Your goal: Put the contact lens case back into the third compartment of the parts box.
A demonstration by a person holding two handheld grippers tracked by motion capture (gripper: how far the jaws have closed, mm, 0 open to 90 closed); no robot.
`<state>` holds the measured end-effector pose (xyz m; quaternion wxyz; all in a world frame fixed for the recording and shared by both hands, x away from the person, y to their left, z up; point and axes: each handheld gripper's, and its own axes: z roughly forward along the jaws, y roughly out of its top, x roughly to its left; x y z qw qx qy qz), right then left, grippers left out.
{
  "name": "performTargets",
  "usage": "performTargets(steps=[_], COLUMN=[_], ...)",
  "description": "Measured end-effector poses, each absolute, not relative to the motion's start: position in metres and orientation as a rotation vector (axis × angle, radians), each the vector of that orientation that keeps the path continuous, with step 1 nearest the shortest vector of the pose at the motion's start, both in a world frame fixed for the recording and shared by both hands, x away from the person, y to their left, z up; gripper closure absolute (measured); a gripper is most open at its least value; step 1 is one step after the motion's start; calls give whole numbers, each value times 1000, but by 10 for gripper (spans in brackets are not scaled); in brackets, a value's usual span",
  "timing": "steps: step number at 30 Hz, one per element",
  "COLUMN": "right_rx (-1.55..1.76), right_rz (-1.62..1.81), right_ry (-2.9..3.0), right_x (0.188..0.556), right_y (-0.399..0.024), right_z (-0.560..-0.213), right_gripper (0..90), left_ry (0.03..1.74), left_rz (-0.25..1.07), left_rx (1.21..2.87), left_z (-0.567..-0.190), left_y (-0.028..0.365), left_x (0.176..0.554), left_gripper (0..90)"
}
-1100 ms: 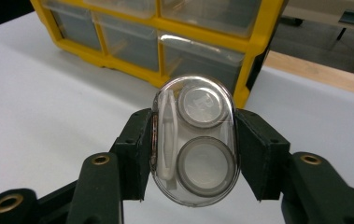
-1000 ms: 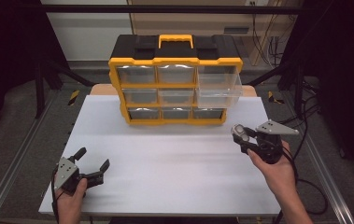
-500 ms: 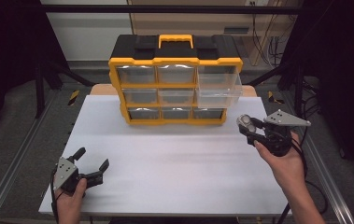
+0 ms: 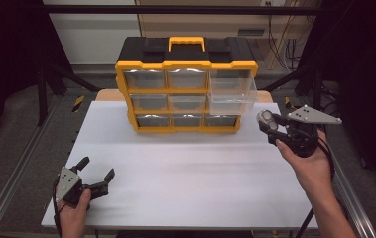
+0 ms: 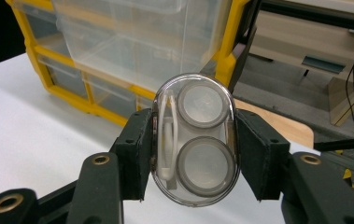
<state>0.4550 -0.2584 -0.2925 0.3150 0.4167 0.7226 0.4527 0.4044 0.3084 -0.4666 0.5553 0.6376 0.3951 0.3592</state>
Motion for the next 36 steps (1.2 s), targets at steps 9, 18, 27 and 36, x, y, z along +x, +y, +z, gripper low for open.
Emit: performTargets(steps=[9, 18, 27, 36], right_rx=[1089, 1080, 1074, 1064], right_rz=[1201, 1214, 1263, 1308], right_ry=[1849, 1814, 1786, 1776], right_x=[459, 467, 478, 487], right_y=[-262, -261, -257, -249], right_z=[-268, -249, -232, -221], right_gripper=[493, 493, 493, 493], left_ry=[936, 935, 937, 930], left_rz=[843, 842, 841, 841], left_rx=[1510, 1513, 1513, 1514], left_z=[-467, -467, -467, -467], left_y=[308, 308, 308, 307], left_x=[405, 405, 405, 405], left_gripper=[16, 16, 16, 17])
